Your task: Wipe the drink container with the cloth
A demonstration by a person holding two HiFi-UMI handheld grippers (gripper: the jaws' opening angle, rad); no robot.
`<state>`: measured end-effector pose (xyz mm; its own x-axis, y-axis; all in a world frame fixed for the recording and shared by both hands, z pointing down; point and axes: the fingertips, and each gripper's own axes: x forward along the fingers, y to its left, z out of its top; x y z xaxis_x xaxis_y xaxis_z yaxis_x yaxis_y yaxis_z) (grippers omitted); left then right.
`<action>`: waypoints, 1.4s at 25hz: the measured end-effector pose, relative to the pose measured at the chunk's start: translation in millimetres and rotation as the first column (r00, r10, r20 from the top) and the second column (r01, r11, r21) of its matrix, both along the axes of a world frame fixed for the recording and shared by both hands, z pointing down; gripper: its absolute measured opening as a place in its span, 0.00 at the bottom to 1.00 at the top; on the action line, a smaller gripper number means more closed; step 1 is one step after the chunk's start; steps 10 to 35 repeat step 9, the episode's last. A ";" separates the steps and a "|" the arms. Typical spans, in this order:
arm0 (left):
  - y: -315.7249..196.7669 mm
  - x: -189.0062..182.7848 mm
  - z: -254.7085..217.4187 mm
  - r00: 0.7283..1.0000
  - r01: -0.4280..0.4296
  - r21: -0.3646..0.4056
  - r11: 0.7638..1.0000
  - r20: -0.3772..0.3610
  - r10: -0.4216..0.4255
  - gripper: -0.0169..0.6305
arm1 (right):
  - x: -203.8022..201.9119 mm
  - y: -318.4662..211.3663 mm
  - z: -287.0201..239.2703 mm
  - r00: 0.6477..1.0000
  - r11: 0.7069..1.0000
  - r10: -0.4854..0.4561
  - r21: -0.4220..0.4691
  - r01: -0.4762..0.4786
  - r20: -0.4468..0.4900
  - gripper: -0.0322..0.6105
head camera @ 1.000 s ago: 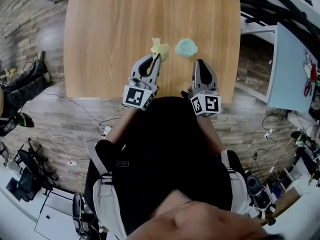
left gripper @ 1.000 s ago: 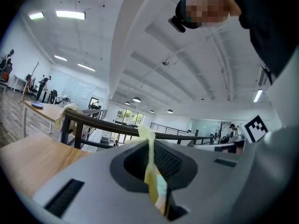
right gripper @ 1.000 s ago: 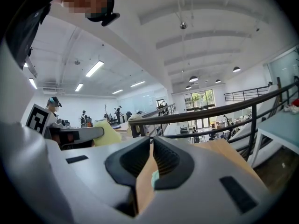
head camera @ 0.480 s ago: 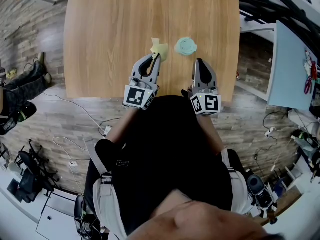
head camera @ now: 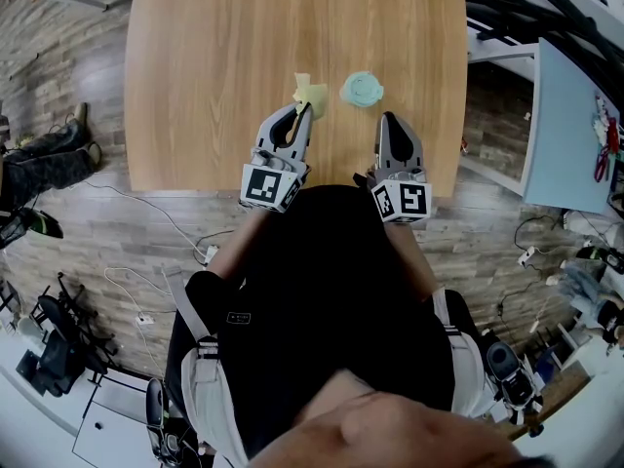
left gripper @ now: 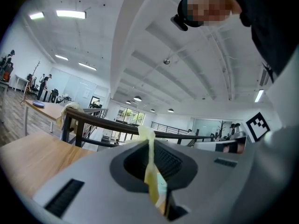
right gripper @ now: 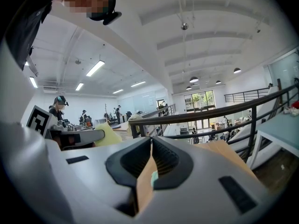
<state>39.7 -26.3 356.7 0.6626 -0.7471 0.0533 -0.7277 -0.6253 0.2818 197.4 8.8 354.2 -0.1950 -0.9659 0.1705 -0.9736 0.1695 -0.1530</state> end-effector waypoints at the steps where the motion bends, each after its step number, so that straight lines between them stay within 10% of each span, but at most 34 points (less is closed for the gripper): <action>1: -0.5 -0.2 0.1 1.000 0.002 -0.003 1.000 -0.002 -0.002 0.08 | 0.3 -0.2 0.9 1.000 1.000 -0.001 0.000 0.001 0.001 0.11; 35: -2.4 0.8 -0.4 1.000 -0.013 0.007 1.000 -0.003 0.013 0.08 | -4.6 -3.8 -1.6 1.000 1.000 -0.002 0.003 0.002 0.005 0.11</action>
